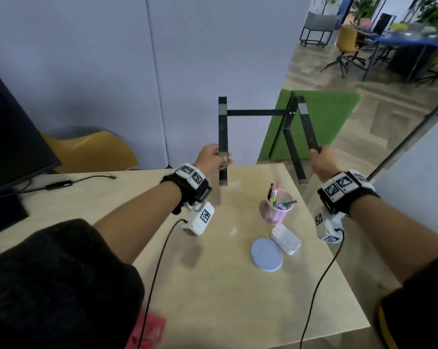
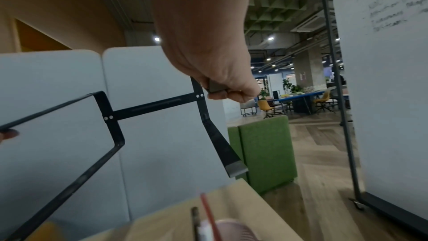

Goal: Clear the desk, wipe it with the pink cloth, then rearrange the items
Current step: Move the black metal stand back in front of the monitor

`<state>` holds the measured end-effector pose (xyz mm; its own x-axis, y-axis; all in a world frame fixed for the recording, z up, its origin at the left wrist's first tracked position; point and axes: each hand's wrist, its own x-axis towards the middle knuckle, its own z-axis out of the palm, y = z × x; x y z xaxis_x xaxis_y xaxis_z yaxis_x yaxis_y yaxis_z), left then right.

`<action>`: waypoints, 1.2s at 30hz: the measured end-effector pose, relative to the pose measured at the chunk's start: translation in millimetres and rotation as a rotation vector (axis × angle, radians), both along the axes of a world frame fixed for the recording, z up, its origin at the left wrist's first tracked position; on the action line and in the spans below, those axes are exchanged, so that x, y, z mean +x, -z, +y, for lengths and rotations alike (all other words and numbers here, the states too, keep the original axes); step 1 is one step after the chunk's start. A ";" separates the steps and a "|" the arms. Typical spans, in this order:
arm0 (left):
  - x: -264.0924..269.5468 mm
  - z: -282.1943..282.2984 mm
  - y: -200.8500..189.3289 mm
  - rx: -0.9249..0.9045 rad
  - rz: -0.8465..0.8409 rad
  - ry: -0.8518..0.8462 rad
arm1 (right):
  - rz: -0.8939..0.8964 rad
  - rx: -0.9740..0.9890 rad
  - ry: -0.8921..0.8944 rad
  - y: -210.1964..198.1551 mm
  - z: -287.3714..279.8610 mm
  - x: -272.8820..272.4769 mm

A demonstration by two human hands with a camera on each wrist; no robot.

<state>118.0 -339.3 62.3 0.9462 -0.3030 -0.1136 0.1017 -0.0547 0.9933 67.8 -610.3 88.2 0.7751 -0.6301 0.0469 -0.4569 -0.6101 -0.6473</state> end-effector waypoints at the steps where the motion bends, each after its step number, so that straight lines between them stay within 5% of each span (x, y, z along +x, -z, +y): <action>1: 0.4 13.9 -7.5 0.013 -0.003 -0.011 | -0.005 0.003 -0.011 -3.6 11.5 3.8; 8: -23.7 143.1 -22.7 0.125 -0.027 -0.131 | -0.030 0.061 -0.129 -0.2 134.2 5.7; 20: -123.5 370.1 64.2 0.279 0.137 -0.321 | 0.071 0.251 -0.305 80.4 359.5 -72.5; 36: -215.7 453.1 114.0 0.301 0.197 -0.364 | 0.104 0.274 -0.272 165.8 452.7 -149.0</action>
<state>-97.8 113.9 -51.7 0.9362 0.1156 -0.3318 0.3509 -0.2614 0.8992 -81.1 -157.6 -77.6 0.9069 -0.3799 -0.1821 -0.3744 -0.5288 -0.7617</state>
